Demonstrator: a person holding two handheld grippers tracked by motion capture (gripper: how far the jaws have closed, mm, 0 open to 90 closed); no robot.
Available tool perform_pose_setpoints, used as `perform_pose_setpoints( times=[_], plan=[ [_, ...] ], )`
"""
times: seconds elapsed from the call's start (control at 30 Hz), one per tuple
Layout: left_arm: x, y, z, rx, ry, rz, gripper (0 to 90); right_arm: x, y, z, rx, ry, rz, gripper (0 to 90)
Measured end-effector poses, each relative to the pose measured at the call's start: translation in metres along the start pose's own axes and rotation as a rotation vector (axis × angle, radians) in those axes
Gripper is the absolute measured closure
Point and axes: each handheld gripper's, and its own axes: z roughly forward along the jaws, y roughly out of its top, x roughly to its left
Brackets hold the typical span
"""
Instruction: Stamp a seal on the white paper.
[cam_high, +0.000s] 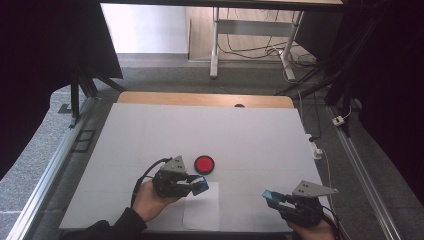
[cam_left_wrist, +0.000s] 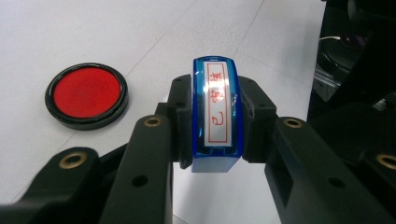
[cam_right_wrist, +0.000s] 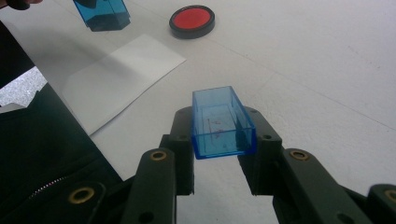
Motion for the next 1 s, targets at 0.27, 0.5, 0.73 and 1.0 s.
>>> perform_pose_setpoints(
  times=[0.27, 0.5, 0.73, 1.0],
  plan=[
    [-0.001, -0.003, 0.010, 0.030, 0.006, 0.009, 69.2, 0.000, 0.000, 0.000, 0.003, 0.001, -0.002, 68.3],
    [-0.001, -0.006, 0.016, 0.048, 0.007, 0.014, 69.2, 0.000, 0.000, 0.000, 0.003, 0.000, -0.002, 68.3],
    [0.000, -0.009, 0.022, 0.070, 0.013, 0.018, 69.3, 0.000, 0.000, 0.000, 0.003, 0.001, -0.002, 68.3],
    [0.001, -0.012, 0.029, 0.094, 0.021, 0.026, 69.3, 0.000, 0.000, 0.000, 0.004, 0.001, 0.000, 68.3]
  ],
)
